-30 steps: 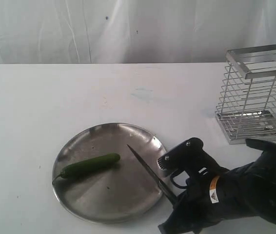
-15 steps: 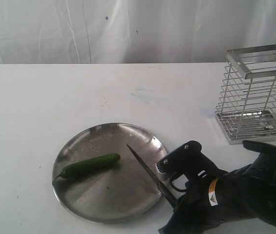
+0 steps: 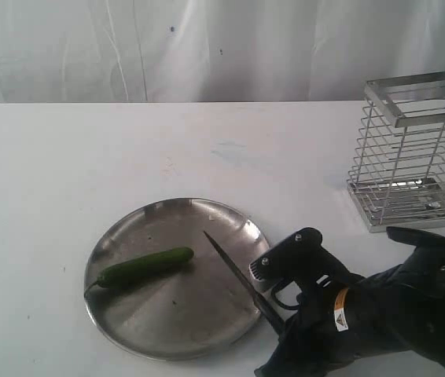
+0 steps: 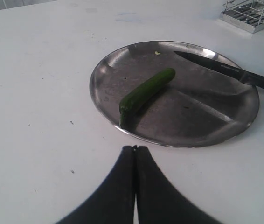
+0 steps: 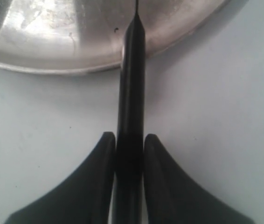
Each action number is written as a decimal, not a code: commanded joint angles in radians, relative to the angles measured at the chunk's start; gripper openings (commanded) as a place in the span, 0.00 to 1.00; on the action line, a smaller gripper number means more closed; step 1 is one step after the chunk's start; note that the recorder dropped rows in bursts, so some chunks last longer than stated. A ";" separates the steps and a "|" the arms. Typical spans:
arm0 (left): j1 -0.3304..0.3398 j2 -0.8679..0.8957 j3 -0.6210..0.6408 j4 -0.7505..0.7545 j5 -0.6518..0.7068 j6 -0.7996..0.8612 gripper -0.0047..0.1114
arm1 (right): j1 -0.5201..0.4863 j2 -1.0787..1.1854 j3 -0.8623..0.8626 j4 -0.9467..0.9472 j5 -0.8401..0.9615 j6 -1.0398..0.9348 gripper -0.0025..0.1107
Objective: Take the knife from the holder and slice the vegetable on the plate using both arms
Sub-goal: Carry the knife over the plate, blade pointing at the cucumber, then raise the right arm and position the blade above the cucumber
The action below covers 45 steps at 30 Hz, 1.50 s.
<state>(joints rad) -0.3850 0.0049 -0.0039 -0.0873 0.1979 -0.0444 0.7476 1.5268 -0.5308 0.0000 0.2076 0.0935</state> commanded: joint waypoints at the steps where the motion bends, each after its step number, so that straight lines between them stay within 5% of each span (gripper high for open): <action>1: 0.004 -0.005 0.004 -0.008 0.003 -0.001 0.04 | 0.002 0.037 -0.027 0.006 0.027 -0.011 0.20; 25: 0.004 -0.005 0.004 -0.008 0.003 -0.001 0.04 | 0.002 0.094 -0.067 0.000 0.064 -0.030 0.24; 34: 0.004 -0.005 0.004 -0.008 0.003 -0.001 0.04 | 0.002 0.083 -0.067 0.008 0.056 -0.030 0.03; 45: 0.004 -0.005 0.004 -0.008 0.003 -0.001 0.04 | 0.002 -0.069 -0.067 0.045 0.158 0.022 0.02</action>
<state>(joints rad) -0.3850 0.0049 -0.0039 -0.0873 0.1979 -0.0444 0.7476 1.5073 -0.6039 0.0159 0.3062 0.1070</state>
